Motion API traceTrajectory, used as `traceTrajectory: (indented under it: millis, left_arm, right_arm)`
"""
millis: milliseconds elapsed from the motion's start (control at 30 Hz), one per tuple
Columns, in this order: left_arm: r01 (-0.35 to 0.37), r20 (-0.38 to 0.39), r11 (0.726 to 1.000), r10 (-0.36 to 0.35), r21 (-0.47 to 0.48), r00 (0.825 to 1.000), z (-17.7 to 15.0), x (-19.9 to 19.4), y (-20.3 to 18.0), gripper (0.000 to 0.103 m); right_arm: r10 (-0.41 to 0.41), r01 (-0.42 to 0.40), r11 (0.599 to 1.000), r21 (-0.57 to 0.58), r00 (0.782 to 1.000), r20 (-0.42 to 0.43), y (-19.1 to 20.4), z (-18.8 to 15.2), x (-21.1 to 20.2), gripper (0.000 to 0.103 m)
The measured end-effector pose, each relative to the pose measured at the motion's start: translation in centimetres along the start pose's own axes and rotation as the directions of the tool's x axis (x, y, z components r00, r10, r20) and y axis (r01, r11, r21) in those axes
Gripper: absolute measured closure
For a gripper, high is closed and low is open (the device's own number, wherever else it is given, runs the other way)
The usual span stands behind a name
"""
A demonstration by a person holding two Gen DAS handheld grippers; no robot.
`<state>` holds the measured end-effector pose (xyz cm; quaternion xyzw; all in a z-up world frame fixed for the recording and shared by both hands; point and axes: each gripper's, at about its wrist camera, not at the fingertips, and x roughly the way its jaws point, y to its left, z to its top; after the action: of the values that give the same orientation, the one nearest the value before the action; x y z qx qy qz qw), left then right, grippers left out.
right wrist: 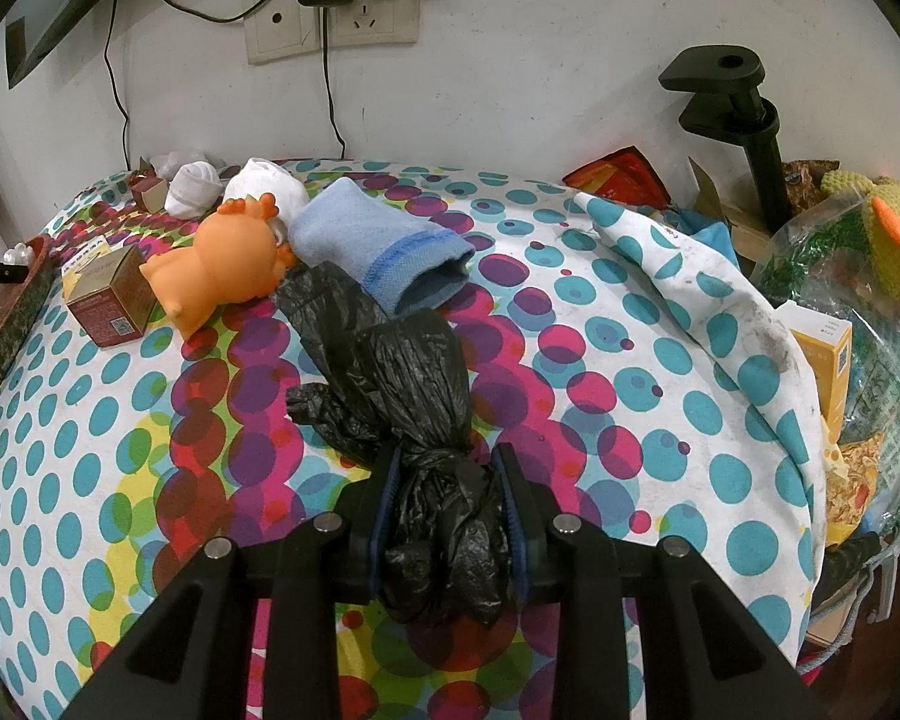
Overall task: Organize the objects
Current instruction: 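Carry the plastic bundle over the red tray and open the left gripper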
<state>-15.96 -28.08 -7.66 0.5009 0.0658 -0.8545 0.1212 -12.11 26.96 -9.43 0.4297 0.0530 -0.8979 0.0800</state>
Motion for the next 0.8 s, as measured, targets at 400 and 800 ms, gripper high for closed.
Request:
traceTrajectory:
  millis: [400,800]
  left_arm:
    - [-0.025,-0.03,0.999,0.024,-0.044,0.999,0.3,0.7,1.2,0.053]
    - [-0.011,-0.024,0.999,0.01,-0.05,1.0,-0.3,-0.2,1.0,0.038]
  right_arm:
    - [-0.001,0.001,1.0,0.0,1.0,0.0,0.0,0.0,0.0,0.071]
    - [-0.004,0.004,1.0,-0.002,1.0,0.001,0.0,0.0,0.0,0.071]
